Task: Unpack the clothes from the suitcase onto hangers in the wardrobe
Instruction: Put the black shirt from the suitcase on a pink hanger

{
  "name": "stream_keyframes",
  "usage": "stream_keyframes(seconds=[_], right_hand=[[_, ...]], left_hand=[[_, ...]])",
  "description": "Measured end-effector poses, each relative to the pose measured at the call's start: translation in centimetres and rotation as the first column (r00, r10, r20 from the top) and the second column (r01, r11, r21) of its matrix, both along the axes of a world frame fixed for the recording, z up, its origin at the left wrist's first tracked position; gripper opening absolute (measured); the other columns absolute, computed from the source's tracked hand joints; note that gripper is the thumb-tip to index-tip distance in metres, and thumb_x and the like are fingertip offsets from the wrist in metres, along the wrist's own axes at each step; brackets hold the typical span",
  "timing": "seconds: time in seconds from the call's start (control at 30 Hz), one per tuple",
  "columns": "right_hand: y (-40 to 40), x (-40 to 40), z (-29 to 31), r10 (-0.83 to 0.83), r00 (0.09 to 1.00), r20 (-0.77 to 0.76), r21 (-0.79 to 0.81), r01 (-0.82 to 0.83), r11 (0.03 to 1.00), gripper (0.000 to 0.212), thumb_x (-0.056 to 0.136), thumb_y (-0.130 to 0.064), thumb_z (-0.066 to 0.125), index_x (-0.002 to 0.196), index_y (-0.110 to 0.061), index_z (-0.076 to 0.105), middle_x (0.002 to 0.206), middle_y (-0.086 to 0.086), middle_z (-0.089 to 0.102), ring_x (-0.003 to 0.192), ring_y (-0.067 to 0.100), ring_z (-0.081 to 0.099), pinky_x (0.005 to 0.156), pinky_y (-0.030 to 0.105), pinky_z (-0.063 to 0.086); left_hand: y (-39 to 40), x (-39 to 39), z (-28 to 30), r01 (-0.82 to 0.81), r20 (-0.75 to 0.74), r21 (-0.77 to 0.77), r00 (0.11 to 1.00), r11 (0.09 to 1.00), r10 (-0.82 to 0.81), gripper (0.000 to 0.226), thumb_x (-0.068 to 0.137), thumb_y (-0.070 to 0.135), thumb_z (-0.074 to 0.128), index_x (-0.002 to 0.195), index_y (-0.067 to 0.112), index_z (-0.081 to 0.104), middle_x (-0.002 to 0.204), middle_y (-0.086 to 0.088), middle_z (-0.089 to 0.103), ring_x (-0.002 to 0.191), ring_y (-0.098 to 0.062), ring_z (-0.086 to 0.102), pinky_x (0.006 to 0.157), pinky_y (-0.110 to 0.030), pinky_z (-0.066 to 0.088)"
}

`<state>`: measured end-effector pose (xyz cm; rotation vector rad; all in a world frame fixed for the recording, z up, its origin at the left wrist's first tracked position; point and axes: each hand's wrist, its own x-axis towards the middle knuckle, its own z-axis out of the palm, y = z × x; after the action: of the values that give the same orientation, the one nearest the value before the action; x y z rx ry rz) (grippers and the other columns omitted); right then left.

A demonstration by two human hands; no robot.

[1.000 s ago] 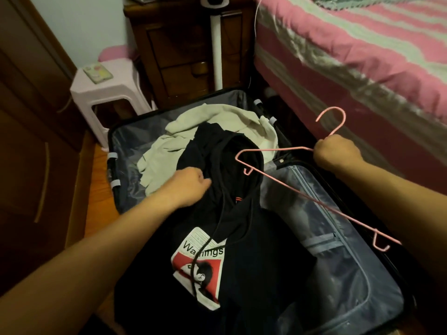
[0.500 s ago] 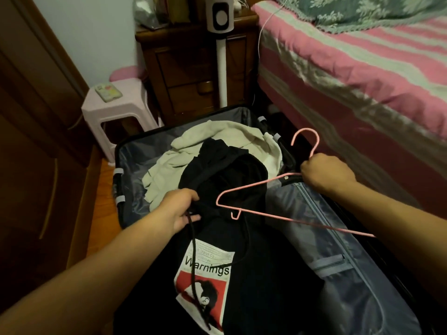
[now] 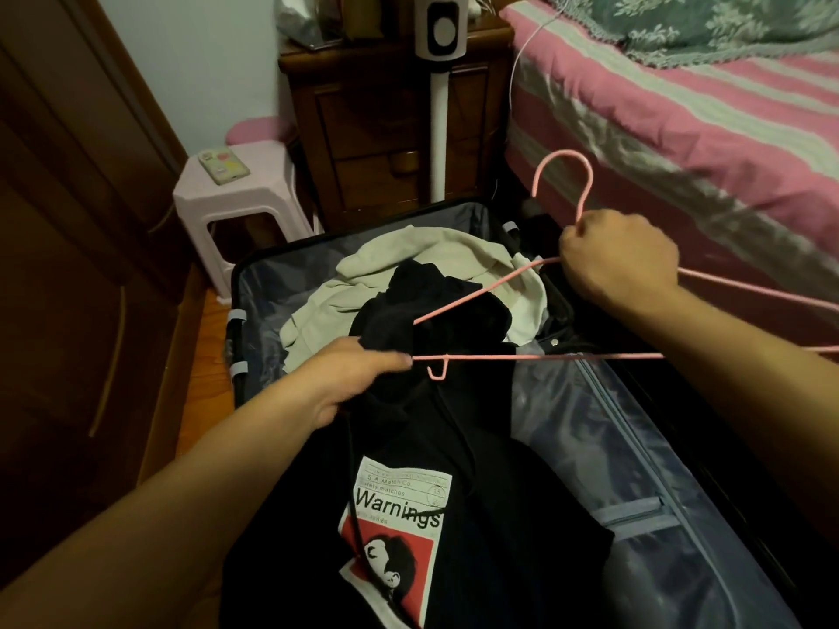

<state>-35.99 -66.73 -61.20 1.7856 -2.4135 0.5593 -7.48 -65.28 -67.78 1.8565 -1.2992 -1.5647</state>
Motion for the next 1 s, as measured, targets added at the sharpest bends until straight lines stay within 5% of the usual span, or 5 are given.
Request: stream_keyframes(seconds=[0.13, 0.27, 0.53, 0.77, 1.0], right_hand=[[-0.4, 2.1, -0.3, 0.089, 0.996, -0.028, -0.012, -0.09, 0.996, 0.036, 0.099, -0.036, 0.037, 0.092, -0.014, 0.063, 0.105, 0.025, 0.065, 0.093, 0.045, 0.061, 0.071, 0.04, 0.036], [-1.2, 2.9, -1.5, 0.023, 0.988, 0.155, 0.043, -0.03, 0.999, 0.031, 0.099, -0.038, 0.036, 0.086, -0.017, 0.054, 0.105, 0.021, 0.063, 0.089, 0.041, 0.055, 0.072, 0.039, 0.036], [-0.6, 3.7, -2.7, 0.117, 0.983, 0.144, 0.313, -0.158, 0.937, 0.021, 0.092, -0.027, 0.045, 0.081, -0.012, 0.055, 0.081, 0.01, 0.052, 0.069, 0.033, 0.049, 0.063, 0.036, 0.035], [-0.4, 4.5, -3.1, 0.275, 0.953, 0.126, 0.317, -0.301, 0.899, 0.027, 0.094, -0.028, 0.037, 0.07, -0.018, 0.043, 0.094, 0.016, 0.058, 0.077, 0.033, 0.044, 0.07, 0.038, 0.035], [-0.2, 6.2, -4.6, 0.269, 0.94, 0.211, 0.269, -0.321, 0.908, 0.028, 0.1, -0.034, 0.043, 0.089, -0.014, 0.058, 0.105, 0.021, 0.064, 0.101, 0.041, 0.059, 0.081, 0.041, 0.041]], left_hand=[[-1.1, 2.1, -2.0, 0.296, 0.751, -0.164, 0.656, 0.941, -0.076, 0.039, 0.087, 0.063, 0.063, 0.1, 0.027, 0.069, 0.095, -0.002, 0.069, 0.089, -0.026, 0.068, 0.082, -0.039, 0.056], [-1.9, 4.0, -2.3, 0.277, 0.835, -0.241, 0.547, 0.93, 0.054, 0.06, 0.095, 0.072, 0.03, 0.111, 0.024, 0.063, 0.104, -0.011, 0.069, 0.096, -0.037, 0.067, 0.086, -0.046, 0.054], [-2.6, 4.9, -2.7, 0.059, 0.568, -0.412, 0.797, 0.909, 0.205, 0.026, 0.101, 0.046, 0.049, 0.107, 0.028, 0.067, 0.104, -0.005, 0.066, 0.1, -0.031, 0.062, 0.079, -0.038, 0.048], [-1.4, 3.5, -1.0, 0.386, 0.773, -0.528, 0.588, 0.756, 0.24, 0.034, 0.1, 0.05, 0.049, 0.102, 0.026, 0.073, 0.106, -0.006, 0.059, 0.104, -0.031, 0.057, 0.083, -0.043, 0.052], [0.5, -1.3, 3.4, -0.035, -0.034, -0.582, 0.999, 0.813, 0.019, 0.021, 0.104, 0.019, 0.053, 0.099, 0.008, 0.07, 0.066, 0.0, 0.07, 0.054, -0.005, 0.065, 0.051, -0.015, 0.048]])
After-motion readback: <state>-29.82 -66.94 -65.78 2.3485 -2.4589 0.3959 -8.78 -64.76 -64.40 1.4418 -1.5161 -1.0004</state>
